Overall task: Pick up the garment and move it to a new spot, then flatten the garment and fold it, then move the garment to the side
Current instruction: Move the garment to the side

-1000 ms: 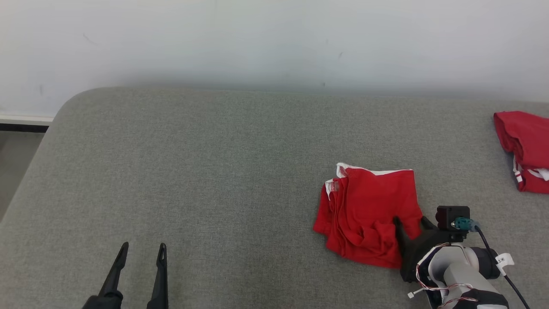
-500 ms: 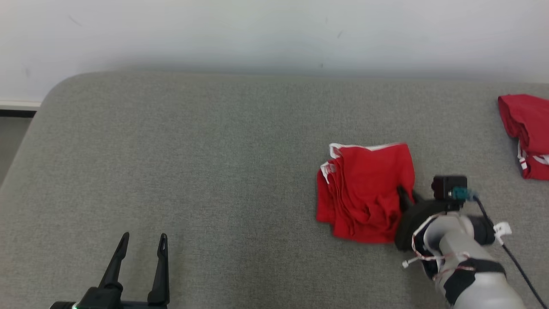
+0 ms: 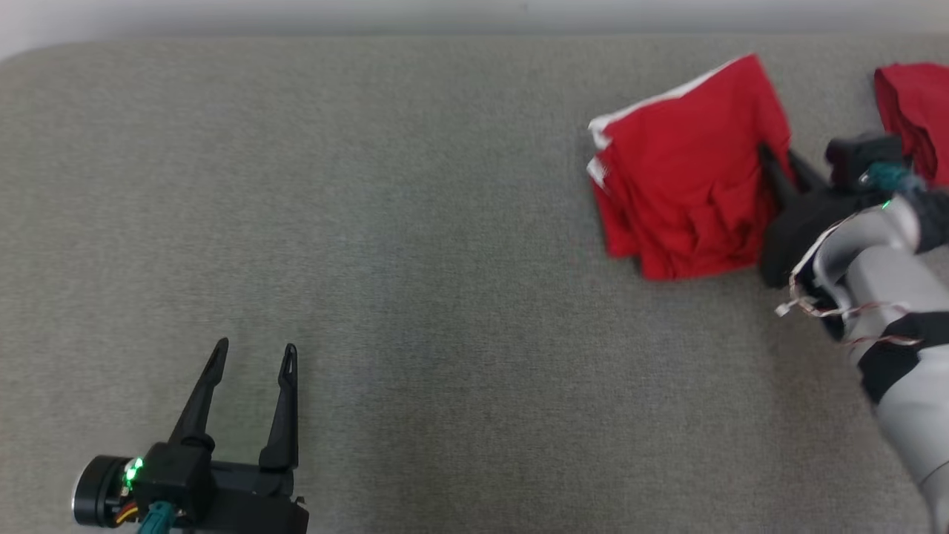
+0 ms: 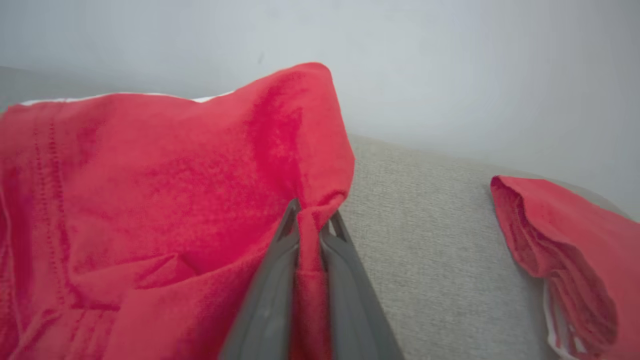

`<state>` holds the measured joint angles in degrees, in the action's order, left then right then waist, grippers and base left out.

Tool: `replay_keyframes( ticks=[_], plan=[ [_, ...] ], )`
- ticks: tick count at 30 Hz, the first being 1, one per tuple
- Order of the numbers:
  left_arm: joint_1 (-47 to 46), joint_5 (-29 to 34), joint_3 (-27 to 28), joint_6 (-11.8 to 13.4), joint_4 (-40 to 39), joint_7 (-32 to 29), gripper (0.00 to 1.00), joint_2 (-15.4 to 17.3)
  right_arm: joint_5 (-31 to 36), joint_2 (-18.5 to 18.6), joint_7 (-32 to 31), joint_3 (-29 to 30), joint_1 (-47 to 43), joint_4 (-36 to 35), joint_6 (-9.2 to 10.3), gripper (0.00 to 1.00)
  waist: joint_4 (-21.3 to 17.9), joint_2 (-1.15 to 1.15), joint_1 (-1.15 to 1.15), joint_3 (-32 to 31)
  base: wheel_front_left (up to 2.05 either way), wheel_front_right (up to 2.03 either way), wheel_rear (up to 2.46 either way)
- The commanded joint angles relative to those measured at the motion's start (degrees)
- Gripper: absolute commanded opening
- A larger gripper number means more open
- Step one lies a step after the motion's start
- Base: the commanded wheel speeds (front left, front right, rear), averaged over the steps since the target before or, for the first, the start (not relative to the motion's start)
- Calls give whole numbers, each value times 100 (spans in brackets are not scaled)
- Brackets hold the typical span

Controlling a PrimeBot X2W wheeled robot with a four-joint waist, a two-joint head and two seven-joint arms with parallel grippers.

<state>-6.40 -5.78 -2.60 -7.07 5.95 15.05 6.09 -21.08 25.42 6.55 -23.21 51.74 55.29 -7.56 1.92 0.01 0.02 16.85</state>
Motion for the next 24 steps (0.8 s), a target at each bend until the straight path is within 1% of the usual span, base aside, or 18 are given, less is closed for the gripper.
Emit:
replay_keyframes(
  ticks=[1,3,7,12,17,20,24],
  plan=[
    [-134,9,-19,-8,-23,15,100,52,-85,157,-24,-148,180,-163,19,0,-385,-1,-2,480,0,0,0],
    [-213,19,-37,-16,-35,15,100,108,-189,386,-83,-353,336,-375,19,0,-522,-1,-2,633,0,0,0],
    [-396,20,-97,-28,-71,15,100,215,-393,929,-262,-570,629,-695,19,0,-765,-1,-2,943,0,0,0],
    [-643,50,-229,-35,-117,15,100,398,-682,1598,-469,-706,942,-993,19,0,-970,-1,-2,1333,0,0,0],
    [-749,48,-244,-31,-251,15,100,567,-883,2311,-683,-810,1177,-1268,19,0,-1129,-1,-2,1621,0,0,0],
    [-744,73,-260,-31,-382,15,100,629,-927,2683,-778,-820,1308,-1325,19,0,-1207,-1,-2,1759,0,0,0],
    [-757,88,-301,-30,-620,15,100,661,-680,3094,-813,-939,1464,-1322,19,0,-1255,-1,-2,1922,0,0,0]
  ],
)
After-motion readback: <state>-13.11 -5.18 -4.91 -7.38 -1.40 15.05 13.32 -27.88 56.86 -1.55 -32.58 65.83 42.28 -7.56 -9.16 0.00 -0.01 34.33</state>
